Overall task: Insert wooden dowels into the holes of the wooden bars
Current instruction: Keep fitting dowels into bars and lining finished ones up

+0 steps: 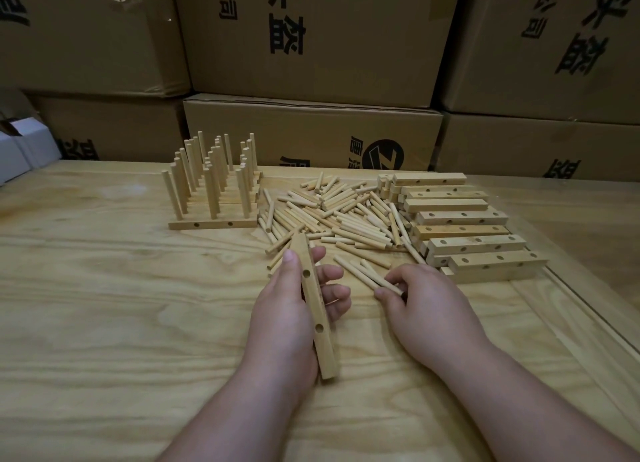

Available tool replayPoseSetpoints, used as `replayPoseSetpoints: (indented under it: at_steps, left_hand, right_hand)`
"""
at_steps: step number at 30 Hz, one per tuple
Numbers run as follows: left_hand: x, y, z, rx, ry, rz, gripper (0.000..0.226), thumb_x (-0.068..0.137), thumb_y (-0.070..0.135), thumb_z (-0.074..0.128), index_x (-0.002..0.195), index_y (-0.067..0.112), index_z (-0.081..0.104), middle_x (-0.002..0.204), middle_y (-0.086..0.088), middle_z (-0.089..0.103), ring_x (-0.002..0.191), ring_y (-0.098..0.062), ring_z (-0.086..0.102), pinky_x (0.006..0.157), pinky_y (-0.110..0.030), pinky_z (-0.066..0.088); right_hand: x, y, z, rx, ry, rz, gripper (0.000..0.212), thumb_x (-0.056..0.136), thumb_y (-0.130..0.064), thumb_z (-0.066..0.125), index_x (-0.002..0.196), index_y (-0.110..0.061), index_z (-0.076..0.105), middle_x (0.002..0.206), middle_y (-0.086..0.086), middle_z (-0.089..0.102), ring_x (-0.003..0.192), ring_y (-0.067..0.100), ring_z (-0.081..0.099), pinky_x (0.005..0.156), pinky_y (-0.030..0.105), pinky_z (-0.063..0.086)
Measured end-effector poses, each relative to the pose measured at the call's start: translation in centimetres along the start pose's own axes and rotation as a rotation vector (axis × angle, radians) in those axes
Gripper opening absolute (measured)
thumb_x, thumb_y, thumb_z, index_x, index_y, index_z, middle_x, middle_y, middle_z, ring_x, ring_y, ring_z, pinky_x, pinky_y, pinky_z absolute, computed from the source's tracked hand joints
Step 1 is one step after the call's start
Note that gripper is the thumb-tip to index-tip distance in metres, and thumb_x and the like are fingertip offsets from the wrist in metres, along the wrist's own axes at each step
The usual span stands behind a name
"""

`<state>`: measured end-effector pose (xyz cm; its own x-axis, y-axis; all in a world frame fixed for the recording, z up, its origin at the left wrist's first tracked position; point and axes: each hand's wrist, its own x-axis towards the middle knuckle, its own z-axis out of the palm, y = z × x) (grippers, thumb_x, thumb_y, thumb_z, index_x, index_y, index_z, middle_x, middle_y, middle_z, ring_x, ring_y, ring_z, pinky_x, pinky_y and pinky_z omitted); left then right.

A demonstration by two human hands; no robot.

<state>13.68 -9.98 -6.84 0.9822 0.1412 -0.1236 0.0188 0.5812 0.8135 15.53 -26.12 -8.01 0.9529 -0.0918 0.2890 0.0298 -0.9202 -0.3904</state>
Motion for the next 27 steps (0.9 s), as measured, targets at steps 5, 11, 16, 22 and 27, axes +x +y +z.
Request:
replayPoseSetpoints:
  at_steps: [5,11,16,22,27]
  left_hand:
    - [0.04,-0.14,-0.13,0.007,0.014,-0.003,0.049,0.106,0.043,0.041,0.102,0.011,0.079,0.075,-0.002,0.058,0.057,-0.012,0.052,0.052,-0.027,0.05]
    - [0.14,-0.06,-0.13,0.003,0.004,-0.017,0.045,0.109,0.037,0.038,0.108,0.01,0.074,0.069,-0.001,0.057,0.052,-0.012,0.049,0.049,-0.026,0.046]
    - [0.33,-0.13,-0.24,-0.011,0.004,-0.034,0.045,0.109,0.036,0.039,0.108,0.009,0.074,0.068,-0.001,0.057,0.051,-0.012,0.049,0.048,-0.026,0.046]
    - [0.37,-0.21,-0.35,-0.002,0.004,-0.039,0.044,0.108,0.035,0.042,0.1,0.011,0.079,0.068,-0.002,0.058,0.051,-0.012,0.051,0.048,-0.026,0.047]
    - [0.41,-0.25,-0.46,0.004,-0.006,-0.035,0.044,0.107,0.037,0.044,0.099,0.013,0.08,0.068,-0.001,0.059,0.052,-0.012,0.052,0.049,-0.026,0.048]
  right_hand:
    - [0.07,0.02,-0.06,0.011,-0.01,0.014,0.029,0.092,-0.047,0.064,0.115,-0.03,0.068,0.108,-0.01,0.062,0.105,0.015,0.059,0.091,0.038,0.05]
    - [-0.14,0.02,-0.11,0.023,-0.002,0.03,0.023,0.093,-0.044,0.064,0.111,-0.03,0.069,0.104,-0.012,0.059,0.103,0.014,0.057,0.091,0.038,0.049]
    - [-0.06,0.1,-0.02,0.082,0.022,0.041,0.019,0.094,-0.039,0.064,0.109,-0.028,0.071,0.101,-0.012,0.057,0.101,0.015,0.056,0.087,0.033,0.047]
    - [-0.15,0.13,-0.04,0.096,0.05,0.036,0.022,0.097,-0.032,0.061,0.114,-0.022,0.072,0.107,-0.001,0.062,0.105,0.023,0.058,0.09,0.037,0.049]
    - [-0.25,0.27,0.02,0.13,0.115,0.004,0.02,0.1,-0.032,0.053,0.109,-0.021,0.068,0.097,-0.007,0.053,0.095,0.018,0.055,0.081,0.035,0.048]
